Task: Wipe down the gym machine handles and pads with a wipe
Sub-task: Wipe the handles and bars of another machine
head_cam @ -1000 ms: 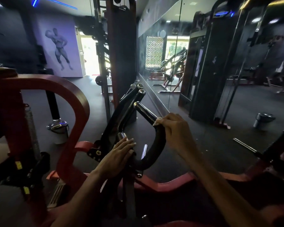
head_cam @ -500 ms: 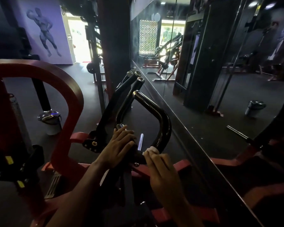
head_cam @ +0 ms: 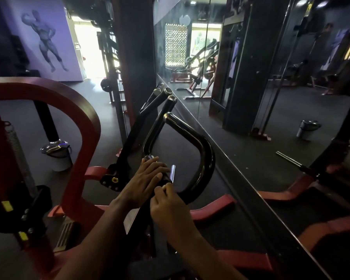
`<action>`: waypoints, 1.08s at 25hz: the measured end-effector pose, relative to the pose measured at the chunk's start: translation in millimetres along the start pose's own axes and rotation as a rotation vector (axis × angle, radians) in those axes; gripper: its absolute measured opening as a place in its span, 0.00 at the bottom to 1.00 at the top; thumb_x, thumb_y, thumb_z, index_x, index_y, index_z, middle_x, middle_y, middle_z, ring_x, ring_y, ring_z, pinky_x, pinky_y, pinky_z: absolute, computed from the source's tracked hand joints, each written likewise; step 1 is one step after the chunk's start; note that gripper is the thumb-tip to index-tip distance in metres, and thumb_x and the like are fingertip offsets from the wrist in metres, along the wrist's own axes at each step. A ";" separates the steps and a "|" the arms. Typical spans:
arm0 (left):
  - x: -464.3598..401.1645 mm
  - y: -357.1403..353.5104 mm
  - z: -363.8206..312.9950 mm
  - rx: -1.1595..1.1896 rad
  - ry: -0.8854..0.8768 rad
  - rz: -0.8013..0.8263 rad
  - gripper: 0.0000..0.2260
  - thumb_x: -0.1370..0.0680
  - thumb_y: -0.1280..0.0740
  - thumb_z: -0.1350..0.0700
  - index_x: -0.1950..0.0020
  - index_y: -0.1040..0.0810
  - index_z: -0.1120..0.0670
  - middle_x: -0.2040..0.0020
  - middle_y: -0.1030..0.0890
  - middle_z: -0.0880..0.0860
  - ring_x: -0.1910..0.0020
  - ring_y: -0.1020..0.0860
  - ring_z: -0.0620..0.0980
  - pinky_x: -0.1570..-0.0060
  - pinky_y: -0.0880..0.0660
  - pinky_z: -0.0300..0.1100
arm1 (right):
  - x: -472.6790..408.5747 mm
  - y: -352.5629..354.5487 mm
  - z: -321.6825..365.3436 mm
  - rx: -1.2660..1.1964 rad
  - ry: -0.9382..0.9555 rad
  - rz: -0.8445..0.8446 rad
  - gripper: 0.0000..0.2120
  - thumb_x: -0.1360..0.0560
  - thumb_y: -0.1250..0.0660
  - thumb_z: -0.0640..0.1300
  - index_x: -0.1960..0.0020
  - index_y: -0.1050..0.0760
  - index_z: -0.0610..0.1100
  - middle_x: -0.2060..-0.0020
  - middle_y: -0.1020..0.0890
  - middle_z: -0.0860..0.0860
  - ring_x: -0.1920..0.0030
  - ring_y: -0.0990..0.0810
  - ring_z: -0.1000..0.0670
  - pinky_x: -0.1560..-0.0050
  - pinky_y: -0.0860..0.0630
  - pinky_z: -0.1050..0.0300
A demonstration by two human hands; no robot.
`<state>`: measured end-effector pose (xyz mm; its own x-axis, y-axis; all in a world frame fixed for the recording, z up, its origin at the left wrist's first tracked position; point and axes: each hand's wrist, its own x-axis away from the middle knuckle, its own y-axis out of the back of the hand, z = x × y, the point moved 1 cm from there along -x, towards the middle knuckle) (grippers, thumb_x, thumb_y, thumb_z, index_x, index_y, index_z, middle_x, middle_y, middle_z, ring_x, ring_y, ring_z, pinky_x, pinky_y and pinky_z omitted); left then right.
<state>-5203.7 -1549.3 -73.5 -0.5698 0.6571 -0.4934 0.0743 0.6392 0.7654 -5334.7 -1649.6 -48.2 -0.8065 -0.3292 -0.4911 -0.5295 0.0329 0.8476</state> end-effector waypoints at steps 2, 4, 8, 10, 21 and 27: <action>-0.2 0.2 -0.8 -0.012 -0.003 0.003 0.22 0.18 0.55 0.44 0.35 0.27 0.48 0.35 0.28 0.44 0.27 0.42 0.43 0.26 0.47 0.50 | 8.5 10.5 -3.7 -0.105 -0.014 -0.062 0.12 0.41 0.21 0.45 0.61 0.19 0.43 0.63 0.18 0.48 0.57 0.21 0.50 0.56 0.20 0.61; -0.2 0.7 -3.6 -0.025 -0.008 -0.012 0.21 0.17 0.55 0.46 0.36 0.26 0.47 0.36 0.28 0.44 0.27 0.42 0.42 0.26 0.48 0.48 | 19.6 37.2 -23.5 -0.225 -0.077 -0.218 0.10 0.35 0.28 0.44 0.54 0.19 0.44 0.55 0.20 0.48 0.52 0.25 0.51 0.55 0.21 0.62; 0.7 -0.3 -11.6 -0.040 0.030 -0.047 0.20 0.18 0.54 0.47 0.38 0.25 0.48 0.36 0.28 0.44 0.26 0.45 0.41 0.26 0.55 0.40 | -1.7 87.7 -105.4 -0.248 -0.326 -0.365 0.13 0.32 0.29 0.35 0.48 0.20 0.43 0.49 0.22 0.46 0.48 0.24 0.45 0.52 0.31 0.67; 1.8 -0.4 -14.1 -0.033 0.054 -0.059 0.20 0.18 0.54 0.47 0.38 0.25 0.48 0.36 0.28 0.45 0.26 0.46 0.40 0.27 0.57 0.36 | -19.4 92.2 -126.9 -0.222 -0.296 -0.178 0.14 0.30 0.29 0.35 0.46 0.20 0.43 0.47 0.21 0.47 0.44 0.25 0.45 0.49 0.37 0.68; 2.6 -8.8 -14.2 -0.016 0.036 -0.133 0.19 0.18 0.53 0.50 0.40 0.24 0.51 0.38 0.27 0.47 0.26 0.44 0.41 0.26 0.55 0.40 | 50.4 42.1 -46.9 0.005 -0.131 -0.259 0.17 0.37 0.30 0.38 0.48 0.19 0.36 0.53 0.17 0.43 0.48 0.29 0.49 0.47 0.26 0.63; -0.4 -2.8 -4.8 -0.045 -0.069 -0.121 0.19 0.18 0.52 0.49 0.42 0.22 0.51 0.43 0.25 0.47 0.32 0.37 0.45 0.27 0.49 0.50 | 24.9 19.5 3.6 0.082 -0.270 -0.066 0.16 0.43 0.22 0.37 0.56 0.18 0.36 0.60 0.18 0.45 0.56 0.22 0.48 0.58 0.22 0.62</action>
<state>-5207.6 -1553.3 -73.5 -0.5146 0.6036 -0.6090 -0.0289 0.6976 0.7159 -5366.0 -1653.7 -44.7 -0.8046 -0.0708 -0.5896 -0.5938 0.0998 0.7984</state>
